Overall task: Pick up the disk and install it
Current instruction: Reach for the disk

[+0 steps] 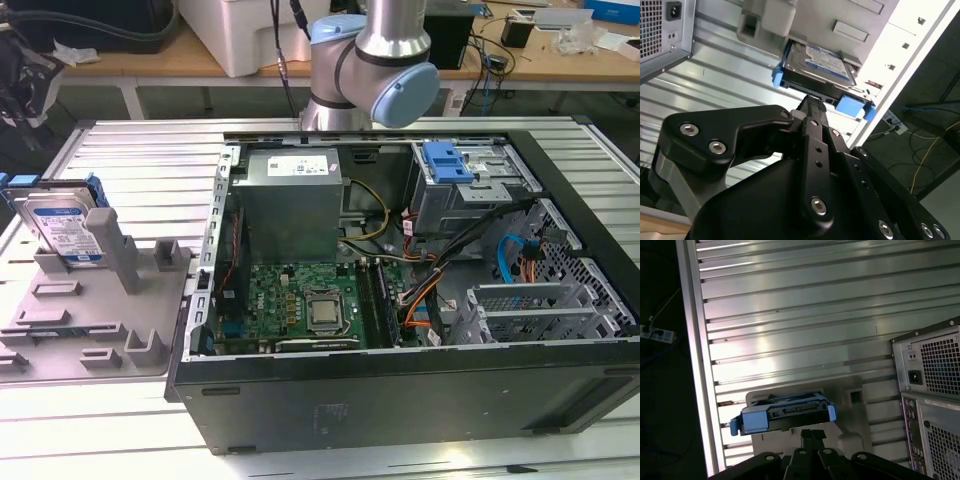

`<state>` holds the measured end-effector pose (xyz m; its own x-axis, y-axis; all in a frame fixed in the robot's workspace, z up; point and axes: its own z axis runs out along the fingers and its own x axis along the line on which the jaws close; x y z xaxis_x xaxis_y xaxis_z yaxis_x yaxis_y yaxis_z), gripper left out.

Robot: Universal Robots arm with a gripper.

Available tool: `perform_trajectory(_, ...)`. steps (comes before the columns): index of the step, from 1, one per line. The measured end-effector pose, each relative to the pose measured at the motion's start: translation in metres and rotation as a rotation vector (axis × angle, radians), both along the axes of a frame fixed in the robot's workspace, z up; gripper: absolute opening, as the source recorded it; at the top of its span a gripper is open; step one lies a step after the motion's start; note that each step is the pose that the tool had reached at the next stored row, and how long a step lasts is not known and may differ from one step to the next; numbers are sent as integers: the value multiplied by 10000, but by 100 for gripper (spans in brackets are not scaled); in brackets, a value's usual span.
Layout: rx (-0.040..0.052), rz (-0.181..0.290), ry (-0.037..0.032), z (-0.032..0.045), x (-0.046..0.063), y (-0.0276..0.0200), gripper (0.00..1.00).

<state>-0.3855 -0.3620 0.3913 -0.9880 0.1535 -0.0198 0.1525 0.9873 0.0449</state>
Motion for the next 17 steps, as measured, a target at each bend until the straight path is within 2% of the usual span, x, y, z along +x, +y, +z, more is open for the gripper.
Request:
perform_trajectory(2, 1, -2, -2, -4, -45, 43, 11)
perform_trajectory(4, 0, -2, 2, -7, -127, 128, 11)
perform_trajectory(7, 1, -8, -1, -13, -196, 201, 11)
perform_trajectory(17, 0, -10, 0, -13, -196, 201, 11)
